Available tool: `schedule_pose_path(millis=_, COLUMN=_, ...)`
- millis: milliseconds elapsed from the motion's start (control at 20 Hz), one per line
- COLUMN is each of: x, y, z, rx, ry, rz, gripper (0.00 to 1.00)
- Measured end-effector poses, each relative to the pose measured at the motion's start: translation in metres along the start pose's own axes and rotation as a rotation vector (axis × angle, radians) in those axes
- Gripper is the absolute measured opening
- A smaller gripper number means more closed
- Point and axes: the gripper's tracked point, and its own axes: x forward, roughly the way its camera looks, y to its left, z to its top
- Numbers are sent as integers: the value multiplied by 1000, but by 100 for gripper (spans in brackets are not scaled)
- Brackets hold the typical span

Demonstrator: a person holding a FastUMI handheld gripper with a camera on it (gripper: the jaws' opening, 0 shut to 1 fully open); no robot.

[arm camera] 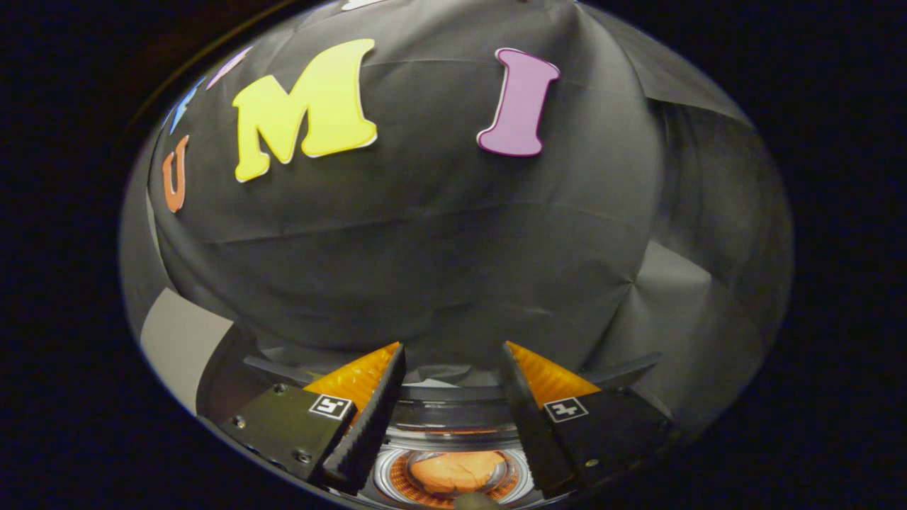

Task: Put the clothes into the washing machine and then close the washing machine lid.

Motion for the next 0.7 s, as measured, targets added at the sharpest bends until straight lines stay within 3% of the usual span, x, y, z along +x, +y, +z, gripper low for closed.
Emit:
schedule_pose_path(millis=250, x=3, y=3, z=2, rx=24, ry=-57, rz=52, gripper=85)
schedule_pose_path(millis=700, x=-12, y=2, z=-5, rx=5, ry=-163, rz=59, gripper=85)
